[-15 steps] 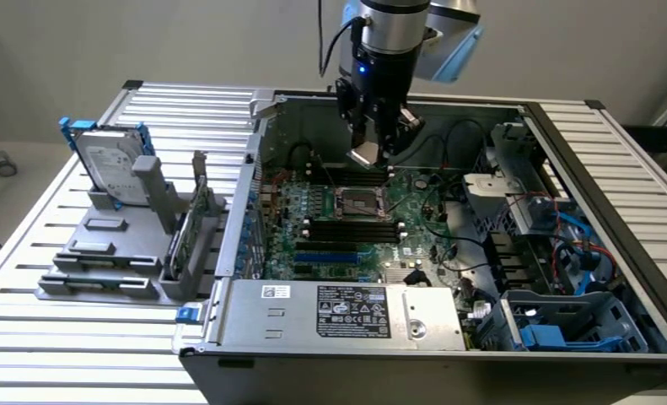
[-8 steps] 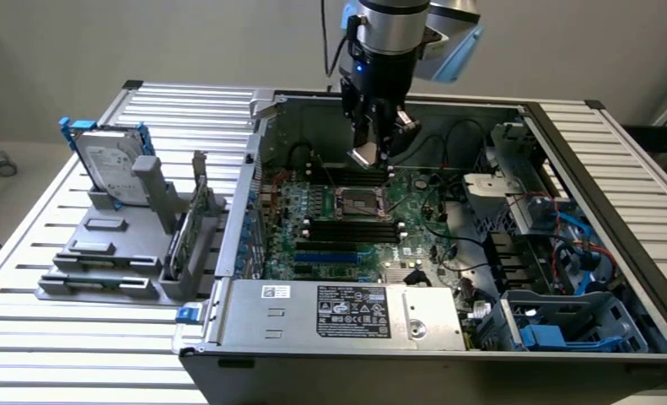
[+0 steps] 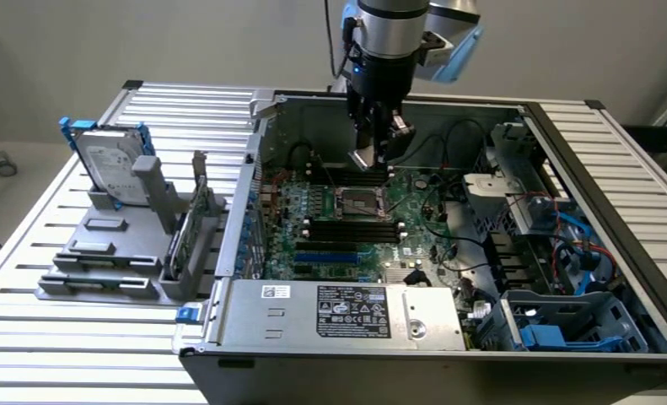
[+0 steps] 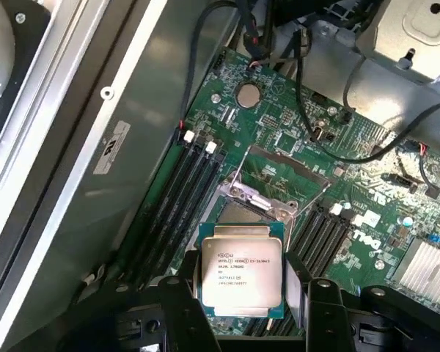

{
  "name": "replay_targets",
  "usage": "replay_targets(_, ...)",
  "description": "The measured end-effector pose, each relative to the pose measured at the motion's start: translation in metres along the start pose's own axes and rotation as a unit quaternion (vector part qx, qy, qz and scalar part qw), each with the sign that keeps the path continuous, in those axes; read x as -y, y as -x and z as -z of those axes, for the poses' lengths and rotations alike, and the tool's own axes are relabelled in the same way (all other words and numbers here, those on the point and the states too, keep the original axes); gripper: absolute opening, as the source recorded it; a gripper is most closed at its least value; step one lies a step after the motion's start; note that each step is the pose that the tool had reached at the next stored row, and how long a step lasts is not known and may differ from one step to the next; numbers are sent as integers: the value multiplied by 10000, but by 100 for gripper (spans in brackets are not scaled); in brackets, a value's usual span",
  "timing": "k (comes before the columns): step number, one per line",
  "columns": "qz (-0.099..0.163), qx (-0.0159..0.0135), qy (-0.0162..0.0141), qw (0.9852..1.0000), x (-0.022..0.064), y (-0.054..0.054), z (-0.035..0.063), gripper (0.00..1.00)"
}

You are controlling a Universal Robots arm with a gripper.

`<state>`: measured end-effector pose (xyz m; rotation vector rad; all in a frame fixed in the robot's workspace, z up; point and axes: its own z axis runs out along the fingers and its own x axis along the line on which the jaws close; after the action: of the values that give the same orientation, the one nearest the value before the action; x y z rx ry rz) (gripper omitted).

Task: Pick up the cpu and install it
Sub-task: 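Place the cpu into insertion slot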

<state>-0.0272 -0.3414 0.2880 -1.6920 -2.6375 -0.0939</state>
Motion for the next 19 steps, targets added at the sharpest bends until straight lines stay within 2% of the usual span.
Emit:
replay_targets(5,-457,22,17,9990,2,2,-50,55)
replay_targets(9,-816,38,31,9967,5,4,-97,55)
replay_targets(14,-1270,60,48,9919,8,6,-169,55)
replay_targets(19,-1718,82,65,9851,12,10,-260,55)
